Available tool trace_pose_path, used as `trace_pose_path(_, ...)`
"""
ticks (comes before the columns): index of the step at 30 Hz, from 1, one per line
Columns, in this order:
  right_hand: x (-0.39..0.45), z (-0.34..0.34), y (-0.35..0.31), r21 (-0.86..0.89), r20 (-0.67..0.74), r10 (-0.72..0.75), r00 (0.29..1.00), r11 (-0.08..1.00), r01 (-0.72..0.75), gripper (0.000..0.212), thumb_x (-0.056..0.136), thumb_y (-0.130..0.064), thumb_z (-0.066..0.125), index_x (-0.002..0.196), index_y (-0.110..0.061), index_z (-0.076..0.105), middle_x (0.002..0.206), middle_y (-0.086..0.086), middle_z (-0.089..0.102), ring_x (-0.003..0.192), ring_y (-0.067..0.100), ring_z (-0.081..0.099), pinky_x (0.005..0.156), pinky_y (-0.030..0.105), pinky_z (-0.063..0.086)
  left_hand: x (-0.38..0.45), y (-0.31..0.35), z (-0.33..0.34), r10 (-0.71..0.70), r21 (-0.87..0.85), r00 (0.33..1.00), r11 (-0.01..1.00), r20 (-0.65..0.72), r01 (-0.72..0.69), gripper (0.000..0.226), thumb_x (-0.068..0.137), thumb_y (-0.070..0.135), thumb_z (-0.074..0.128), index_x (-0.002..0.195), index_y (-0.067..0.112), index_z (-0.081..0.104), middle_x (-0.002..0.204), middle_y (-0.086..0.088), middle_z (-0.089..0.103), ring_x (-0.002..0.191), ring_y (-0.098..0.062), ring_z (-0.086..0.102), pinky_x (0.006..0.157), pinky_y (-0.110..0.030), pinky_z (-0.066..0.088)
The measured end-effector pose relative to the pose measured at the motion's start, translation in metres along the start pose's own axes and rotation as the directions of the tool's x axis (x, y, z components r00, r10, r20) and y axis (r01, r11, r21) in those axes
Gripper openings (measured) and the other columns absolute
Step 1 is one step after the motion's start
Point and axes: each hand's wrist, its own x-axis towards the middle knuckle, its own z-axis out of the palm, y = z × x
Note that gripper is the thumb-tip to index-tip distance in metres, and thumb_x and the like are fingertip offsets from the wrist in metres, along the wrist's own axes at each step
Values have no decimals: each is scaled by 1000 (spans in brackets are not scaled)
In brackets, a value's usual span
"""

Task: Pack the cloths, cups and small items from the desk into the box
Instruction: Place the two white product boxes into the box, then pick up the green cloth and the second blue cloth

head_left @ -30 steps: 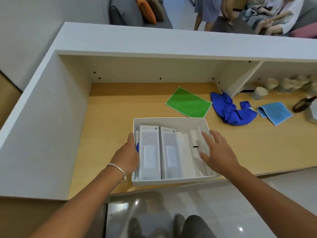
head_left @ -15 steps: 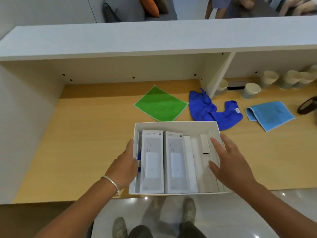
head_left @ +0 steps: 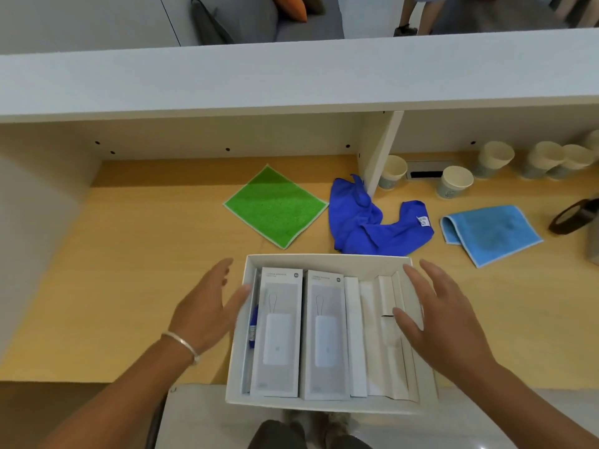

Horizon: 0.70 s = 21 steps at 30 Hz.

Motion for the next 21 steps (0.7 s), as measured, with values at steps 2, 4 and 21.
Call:
trace_pose_path(2, 19, -4, -1, 13, -20, -28, 999, 1000, 28, 70, 81, -36, 70, 142, -17, 41, 149, 12, 38, 135, 31, 37, 104, 49, 39, 36, 1, -7, 45, 6, 998, 999, -43, -45, 63, 89, 50, 53, 143, 23, 35, 143, -3, 47, 126, -17, 49, 99, -40, 45)
trace_pose_path(4, 40, -5, -3, 20, -36, -53, 998, 998, 54, 69, 83, -39, 68, 143, -17, 42, 149, 10, 38, 136, 29, 36, 104, 50, 39, 77, 2, -11, 109, 93, 993, 990, -41, -105, 61, 91, 44, 54, 144, 19, 36, 145, -6, 44, 130, -21, 45, 103, -37, 40)
trace_pose_path(21, 219, 66, -30, -64, 269, 5, 963, 998, 13, 80, 86, -55, 57, 150, -21, 23, 156, 13, 21, 143, 29, 19, 112, 44, 28, 256, 9, 74, -20, 581, 967, 802, 255, -137, 108, 69, 73, 62, 150, 36, -1, 161, -7, 2, 147, -31, 7, 109, -60, 22)
